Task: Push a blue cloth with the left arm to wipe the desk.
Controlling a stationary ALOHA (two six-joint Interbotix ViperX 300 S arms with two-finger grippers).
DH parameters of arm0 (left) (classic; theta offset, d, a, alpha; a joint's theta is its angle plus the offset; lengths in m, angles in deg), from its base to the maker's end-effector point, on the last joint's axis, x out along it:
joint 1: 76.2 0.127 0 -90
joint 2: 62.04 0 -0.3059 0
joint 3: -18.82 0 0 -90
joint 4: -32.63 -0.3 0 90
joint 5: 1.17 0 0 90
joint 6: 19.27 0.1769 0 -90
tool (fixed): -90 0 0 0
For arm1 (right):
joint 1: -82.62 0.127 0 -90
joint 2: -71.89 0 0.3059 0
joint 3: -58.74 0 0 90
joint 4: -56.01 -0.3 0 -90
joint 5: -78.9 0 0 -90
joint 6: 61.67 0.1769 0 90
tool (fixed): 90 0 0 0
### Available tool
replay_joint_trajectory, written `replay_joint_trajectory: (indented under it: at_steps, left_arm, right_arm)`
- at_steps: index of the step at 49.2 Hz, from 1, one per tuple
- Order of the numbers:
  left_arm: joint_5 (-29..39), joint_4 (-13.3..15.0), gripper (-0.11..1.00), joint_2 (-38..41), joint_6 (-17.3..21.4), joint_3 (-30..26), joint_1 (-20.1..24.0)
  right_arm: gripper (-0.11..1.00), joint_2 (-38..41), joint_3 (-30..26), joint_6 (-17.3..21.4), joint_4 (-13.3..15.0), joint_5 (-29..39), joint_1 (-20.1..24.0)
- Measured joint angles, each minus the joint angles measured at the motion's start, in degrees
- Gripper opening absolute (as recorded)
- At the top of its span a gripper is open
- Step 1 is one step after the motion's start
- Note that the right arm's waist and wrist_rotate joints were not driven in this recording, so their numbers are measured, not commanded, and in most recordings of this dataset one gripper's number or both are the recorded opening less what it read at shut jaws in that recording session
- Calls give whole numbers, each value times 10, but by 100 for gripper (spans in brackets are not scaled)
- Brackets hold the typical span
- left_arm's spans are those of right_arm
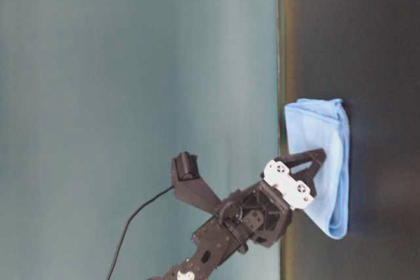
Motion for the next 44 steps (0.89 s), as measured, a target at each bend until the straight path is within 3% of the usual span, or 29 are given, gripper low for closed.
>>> replay_joint_trajectory:
  at_steps: [28,44]
  left_arm:
    - [4,-1,84,-81,1,104,-76]
    - [1,0,85,-134,-4,171,-163]
  right_arm:
    - [0,-2,3,1,-1,1,0]
    - [0,-3,4,0,0,1,0]
